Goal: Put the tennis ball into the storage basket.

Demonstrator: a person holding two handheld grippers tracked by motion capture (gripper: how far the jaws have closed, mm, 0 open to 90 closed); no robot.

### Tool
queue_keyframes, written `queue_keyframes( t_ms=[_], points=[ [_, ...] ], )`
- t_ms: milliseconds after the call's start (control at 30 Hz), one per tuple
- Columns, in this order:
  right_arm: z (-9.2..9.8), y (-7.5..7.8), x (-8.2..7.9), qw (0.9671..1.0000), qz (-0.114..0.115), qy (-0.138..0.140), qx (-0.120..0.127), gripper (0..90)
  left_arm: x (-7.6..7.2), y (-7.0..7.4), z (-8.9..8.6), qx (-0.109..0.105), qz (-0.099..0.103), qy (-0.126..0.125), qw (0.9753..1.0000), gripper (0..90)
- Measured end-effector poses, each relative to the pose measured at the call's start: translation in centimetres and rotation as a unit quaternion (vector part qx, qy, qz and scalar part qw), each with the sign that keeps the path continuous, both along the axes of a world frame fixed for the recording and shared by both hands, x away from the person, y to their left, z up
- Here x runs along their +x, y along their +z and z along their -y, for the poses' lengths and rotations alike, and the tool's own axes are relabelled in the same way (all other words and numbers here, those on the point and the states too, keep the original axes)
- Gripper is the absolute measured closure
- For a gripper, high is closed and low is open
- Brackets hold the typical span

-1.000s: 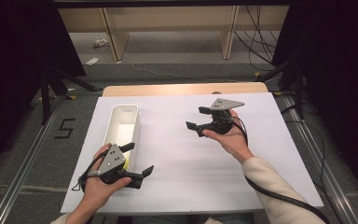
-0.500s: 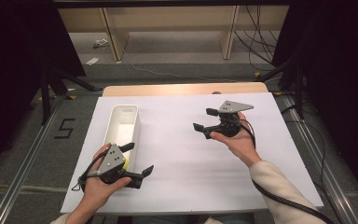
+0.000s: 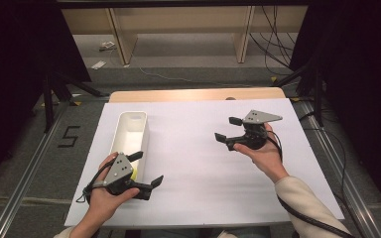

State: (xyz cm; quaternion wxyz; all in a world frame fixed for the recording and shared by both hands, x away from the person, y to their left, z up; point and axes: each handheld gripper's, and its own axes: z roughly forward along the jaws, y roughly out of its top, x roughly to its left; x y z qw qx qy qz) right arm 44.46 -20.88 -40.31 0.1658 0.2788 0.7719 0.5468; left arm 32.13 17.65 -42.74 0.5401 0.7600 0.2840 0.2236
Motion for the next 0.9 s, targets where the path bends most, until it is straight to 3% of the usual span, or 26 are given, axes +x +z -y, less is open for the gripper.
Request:
queue_keyframes(
  t_ms=[333, 900],
  points=[
    [2.6, 0.0, -1.5, 0.9998, 0.002, -0.019, 0.004, 15.4, 0.0, 0.0, 0.0, -0.001, 0.000, 0.001, 1.0000, 0.8],
    [5.0, -0.3, -3.5, 0.9994, 0.002, -0.035, 0.003, 15.4, 0.0, 0.0, -0.1, 0.001, 0.001, 0.003, 1.0000, 0.8]
  ],
)
